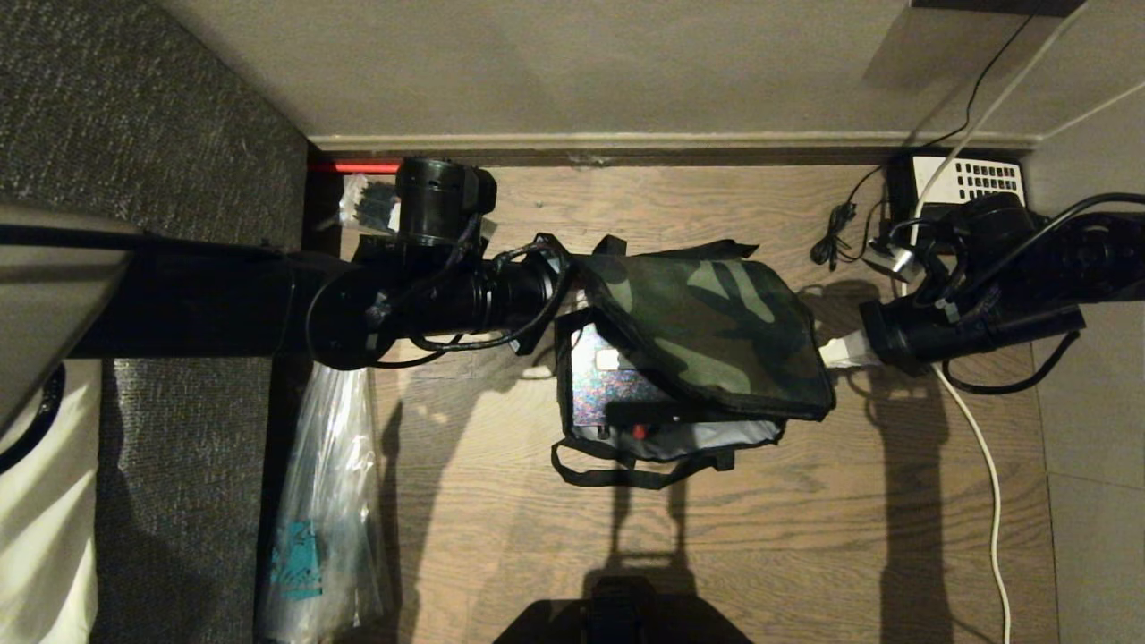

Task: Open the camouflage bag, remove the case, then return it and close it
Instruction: Open the top of the storage box

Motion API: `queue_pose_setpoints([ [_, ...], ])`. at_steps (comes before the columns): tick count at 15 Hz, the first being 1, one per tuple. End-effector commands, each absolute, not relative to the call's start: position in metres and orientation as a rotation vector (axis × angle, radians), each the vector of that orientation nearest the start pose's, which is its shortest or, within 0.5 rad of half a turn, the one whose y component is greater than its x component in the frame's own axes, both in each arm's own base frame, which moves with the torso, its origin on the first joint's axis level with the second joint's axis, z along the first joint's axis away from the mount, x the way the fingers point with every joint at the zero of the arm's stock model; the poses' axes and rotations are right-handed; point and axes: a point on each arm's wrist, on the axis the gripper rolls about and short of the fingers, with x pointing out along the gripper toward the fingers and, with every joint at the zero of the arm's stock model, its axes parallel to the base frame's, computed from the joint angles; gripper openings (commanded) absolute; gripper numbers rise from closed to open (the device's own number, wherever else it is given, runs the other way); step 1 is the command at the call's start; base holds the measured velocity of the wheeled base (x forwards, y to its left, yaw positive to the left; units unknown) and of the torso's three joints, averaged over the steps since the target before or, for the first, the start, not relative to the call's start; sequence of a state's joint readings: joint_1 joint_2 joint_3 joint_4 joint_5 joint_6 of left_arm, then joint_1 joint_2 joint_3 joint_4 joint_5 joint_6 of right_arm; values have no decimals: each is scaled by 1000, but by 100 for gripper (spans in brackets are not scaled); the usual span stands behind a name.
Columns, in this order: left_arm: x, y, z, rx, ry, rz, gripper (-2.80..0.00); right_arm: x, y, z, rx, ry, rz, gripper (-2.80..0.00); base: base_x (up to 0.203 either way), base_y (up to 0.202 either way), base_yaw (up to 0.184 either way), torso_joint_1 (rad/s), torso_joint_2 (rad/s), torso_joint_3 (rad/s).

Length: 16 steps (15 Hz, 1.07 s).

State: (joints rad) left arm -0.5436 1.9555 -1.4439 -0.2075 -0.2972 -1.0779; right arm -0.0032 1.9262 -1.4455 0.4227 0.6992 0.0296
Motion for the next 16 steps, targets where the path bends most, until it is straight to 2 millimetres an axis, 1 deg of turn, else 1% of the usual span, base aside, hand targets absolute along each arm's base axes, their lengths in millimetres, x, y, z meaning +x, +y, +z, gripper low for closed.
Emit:
queue_pose_setpoints([
  [1, 341, -214, 229, -973, 720, -587, -280, 353, 12, 189, 336, 892, 641, -280, 0, 0, 0, 0, 0, 0],
  [3, 343, -214, 230, -974, 714, -588, -280, 350, 12, 187, 319, 906, 653, -280, 0, 0, 0, 0, 0, 0],
  [5, 346, -214, 231, -977, 706, -587, -280, 353, 13, 191, 337, 895, 651, -280, 0, 0, 0, 0, 0, 0],
  [8, 351, -212, 231, -981, 696, -581, -280, 358, 14, 206, 442, 875, 638, -280, 0, 0, 0, 0, 0, 0],
  [10, 356, -211, 231, -984, 688, -577, -280, 361, 14, 215, 475, 856, 629, -280, 0, 0, 0, 0, 0, 0],
  [14, 364, -204, 232, -992, 666, -563, -280, 370, 14, 229, 509, 817, 618, -280, 0, 0, 0, 0, 0, 0],
  [16, 368, -201, 233, -996, 654, -558, -280, 373, 13, 233, 509, 803, 617, -280, 0, 0, 0, 0, 0, 0],
])
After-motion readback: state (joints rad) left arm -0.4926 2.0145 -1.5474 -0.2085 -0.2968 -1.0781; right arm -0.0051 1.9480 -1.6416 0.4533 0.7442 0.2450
